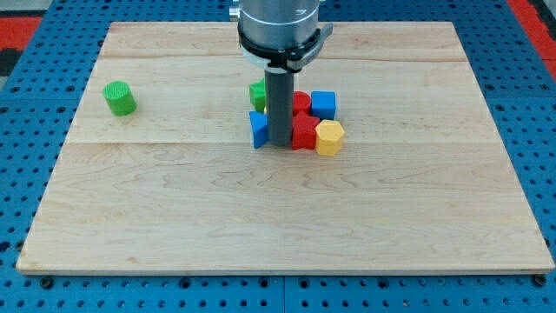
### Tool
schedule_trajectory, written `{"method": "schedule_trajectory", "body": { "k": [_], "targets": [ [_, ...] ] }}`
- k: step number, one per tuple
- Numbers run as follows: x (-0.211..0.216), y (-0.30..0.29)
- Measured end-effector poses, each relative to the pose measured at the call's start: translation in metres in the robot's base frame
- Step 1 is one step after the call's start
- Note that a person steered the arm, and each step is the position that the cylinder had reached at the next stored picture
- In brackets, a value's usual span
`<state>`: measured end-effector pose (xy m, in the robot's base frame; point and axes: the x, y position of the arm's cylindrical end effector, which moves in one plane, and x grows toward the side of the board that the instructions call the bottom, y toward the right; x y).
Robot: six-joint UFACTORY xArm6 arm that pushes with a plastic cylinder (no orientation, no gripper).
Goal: Place the green circle yellow heart and the red star in a triangle shape
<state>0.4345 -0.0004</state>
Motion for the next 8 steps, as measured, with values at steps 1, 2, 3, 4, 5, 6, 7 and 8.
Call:
{"method": "schedule_trajectory", "body": {
  "k": [1,2,3,4,5,6,7,8],
  "targets": [
    [-0.001,0.054],
    [-0.001,0.117],
    [-0.003,0.120],
    [-0.021,0.128],
    [-0.027,0.159],
    [-0.017,0.173],
    [-0.023,0.206],
    [-0.061,0.191]
  ]
}}
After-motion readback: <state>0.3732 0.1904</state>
